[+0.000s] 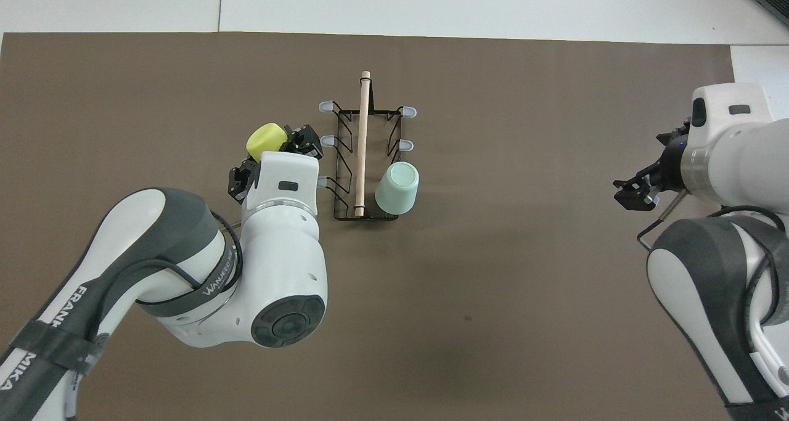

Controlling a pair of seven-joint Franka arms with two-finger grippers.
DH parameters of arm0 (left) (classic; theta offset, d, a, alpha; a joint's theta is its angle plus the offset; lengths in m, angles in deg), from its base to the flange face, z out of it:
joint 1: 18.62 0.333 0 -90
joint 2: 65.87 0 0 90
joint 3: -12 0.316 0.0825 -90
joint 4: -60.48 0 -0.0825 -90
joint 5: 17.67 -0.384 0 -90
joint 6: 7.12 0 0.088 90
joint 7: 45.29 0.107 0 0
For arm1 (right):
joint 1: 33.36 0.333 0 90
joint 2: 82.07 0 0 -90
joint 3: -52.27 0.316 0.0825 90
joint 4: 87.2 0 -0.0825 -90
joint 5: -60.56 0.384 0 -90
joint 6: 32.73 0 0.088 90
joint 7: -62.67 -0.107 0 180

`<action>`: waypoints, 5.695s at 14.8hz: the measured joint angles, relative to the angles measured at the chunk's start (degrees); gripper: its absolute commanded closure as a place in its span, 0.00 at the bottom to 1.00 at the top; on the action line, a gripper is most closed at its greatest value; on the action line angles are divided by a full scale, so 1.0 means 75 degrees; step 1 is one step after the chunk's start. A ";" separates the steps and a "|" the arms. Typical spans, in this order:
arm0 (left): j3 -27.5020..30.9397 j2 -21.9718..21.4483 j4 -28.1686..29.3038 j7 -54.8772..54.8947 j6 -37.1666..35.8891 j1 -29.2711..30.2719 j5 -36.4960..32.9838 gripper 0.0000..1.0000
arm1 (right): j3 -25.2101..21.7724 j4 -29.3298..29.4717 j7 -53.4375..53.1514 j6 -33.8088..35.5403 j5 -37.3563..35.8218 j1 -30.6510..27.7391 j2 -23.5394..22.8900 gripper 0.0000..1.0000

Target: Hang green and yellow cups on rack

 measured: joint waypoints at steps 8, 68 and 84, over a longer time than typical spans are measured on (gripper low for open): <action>-0.0467 0.0475 0.0005 -0.1396 -0.0745 -0.0212 -0.0965 1.00 | -0.0088 0.1057 -0.2392 0.2367 0.0078 -0.0009 0.0005 0.00; 0.2909 -0.0709 -0.3858 1.6722 -0.6204 0.0915 0.9791 0.00 | -0.0816 0.2036 -0.3457 0.3798 0.0813 0.0009 -0.0192 0.00; 0.3200 -0.0546 -0.3909 1.6407 -0.6928 0.0640 0.9780 0.00 | -0.0816 0.2036 -0.3457 0.3798 0.0813 0.0009 -0.0192 0.00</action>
